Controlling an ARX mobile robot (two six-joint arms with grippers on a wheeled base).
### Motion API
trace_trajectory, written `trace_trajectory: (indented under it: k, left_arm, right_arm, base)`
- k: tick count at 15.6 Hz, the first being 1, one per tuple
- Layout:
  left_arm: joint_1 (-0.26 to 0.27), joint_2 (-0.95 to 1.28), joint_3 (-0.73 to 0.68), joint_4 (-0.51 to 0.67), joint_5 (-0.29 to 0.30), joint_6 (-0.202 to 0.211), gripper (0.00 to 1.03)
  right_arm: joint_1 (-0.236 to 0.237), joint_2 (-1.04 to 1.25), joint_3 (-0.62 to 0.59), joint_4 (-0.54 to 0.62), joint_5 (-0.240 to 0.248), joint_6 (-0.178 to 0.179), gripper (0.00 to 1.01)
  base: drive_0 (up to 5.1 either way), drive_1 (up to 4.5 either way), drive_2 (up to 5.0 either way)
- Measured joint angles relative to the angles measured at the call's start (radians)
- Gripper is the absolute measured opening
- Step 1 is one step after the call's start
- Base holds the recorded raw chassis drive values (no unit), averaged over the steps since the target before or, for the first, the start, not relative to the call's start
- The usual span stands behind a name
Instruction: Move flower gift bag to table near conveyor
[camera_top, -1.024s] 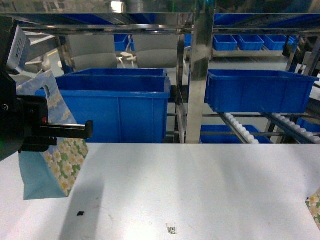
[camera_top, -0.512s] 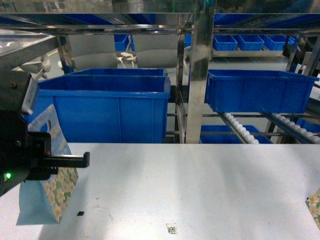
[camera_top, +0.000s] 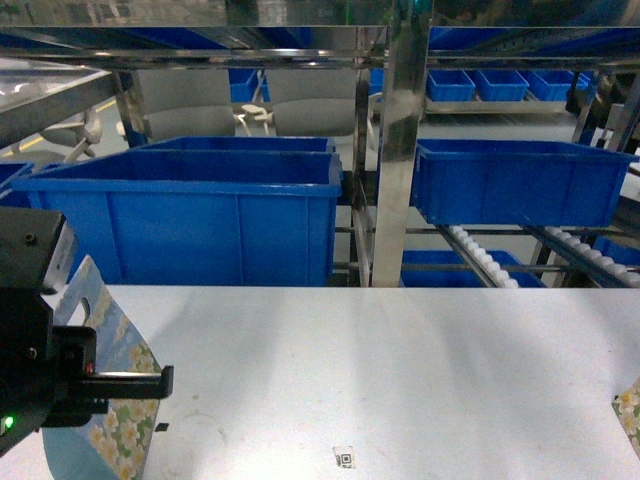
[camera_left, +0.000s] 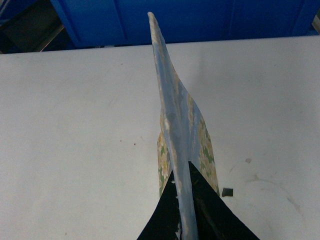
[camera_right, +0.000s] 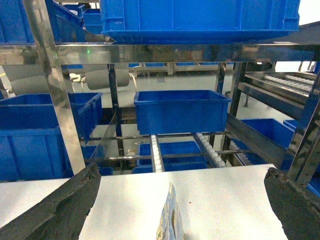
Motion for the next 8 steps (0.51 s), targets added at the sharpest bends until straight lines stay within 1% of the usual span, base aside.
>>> trace_trajectory:
  k: [1, 2, 4, 8]
  left_arm:
    - [-0.01, -0.006, -0.008, -0.015, -0.006, -0.008, 0.02]
    - [-0.014, -0.032, -0.007, -0.045, 0.013, -0.013, 0.06]
    - [-0.019, -0.059, -0.005, -0.106, 0.02, -0.007, 0.29]
    - [-0.005, -0.215, 0.002, -0.183, 0.032, -0.002, 0.76]
  right_arm:
    - [0.0, 0.0, 0.0, 0.0, 0.0, 0.0, 0.98]
    - [0.0, 0.0, 0.0, 0.0, 0.0, 0.0, 0.98]
    - [0.0, 0.0, 0.0, 0.001, 0.0, 0.0, 0.98]
    - [0.0, 0.0, 0.0, 0.001, 0.0, 0.0, 0.98]
  base:
    - [0.0, 0.0, 0.0]
    - [0.0, 0.0, 0.0]
    - [0.0, 0.0, 0.0]
    - [0.0, 0.0, 0.0]
